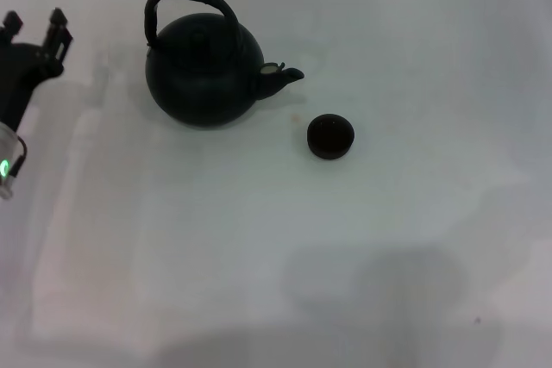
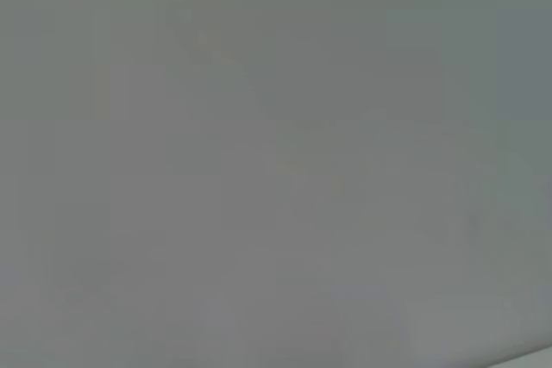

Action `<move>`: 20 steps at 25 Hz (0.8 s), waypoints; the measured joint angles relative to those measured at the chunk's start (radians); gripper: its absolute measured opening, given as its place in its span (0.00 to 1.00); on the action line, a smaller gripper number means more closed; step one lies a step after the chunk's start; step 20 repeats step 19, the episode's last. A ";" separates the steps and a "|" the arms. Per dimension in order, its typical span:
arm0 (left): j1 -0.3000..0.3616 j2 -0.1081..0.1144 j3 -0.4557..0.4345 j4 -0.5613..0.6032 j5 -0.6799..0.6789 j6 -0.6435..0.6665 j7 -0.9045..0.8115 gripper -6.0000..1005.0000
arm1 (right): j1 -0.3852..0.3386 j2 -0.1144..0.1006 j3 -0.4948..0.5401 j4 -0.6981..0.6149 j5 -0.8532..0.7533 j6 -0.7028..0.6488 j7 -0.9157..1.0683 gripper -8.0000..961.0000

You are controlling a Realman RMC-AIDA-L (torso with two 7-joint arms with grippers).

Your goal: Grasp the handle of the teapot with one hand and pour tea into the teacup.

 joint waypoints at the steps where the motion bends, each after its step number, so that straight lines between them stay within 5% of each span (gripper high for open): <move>1: -0.008 0.000 0.000 -0.008 -0.007 0.000 -0.005 0.63 | 0.001 0.001 0.000 0.002 0.000 0.000 -0.007 0.90; 20: -0.057 -0.002 -0.026 -0.059 -0.213 0.015 0.021 0.63 | 0.000 0.000 0.002 0.003 0.003 -0.018 -0.075 0.90</move>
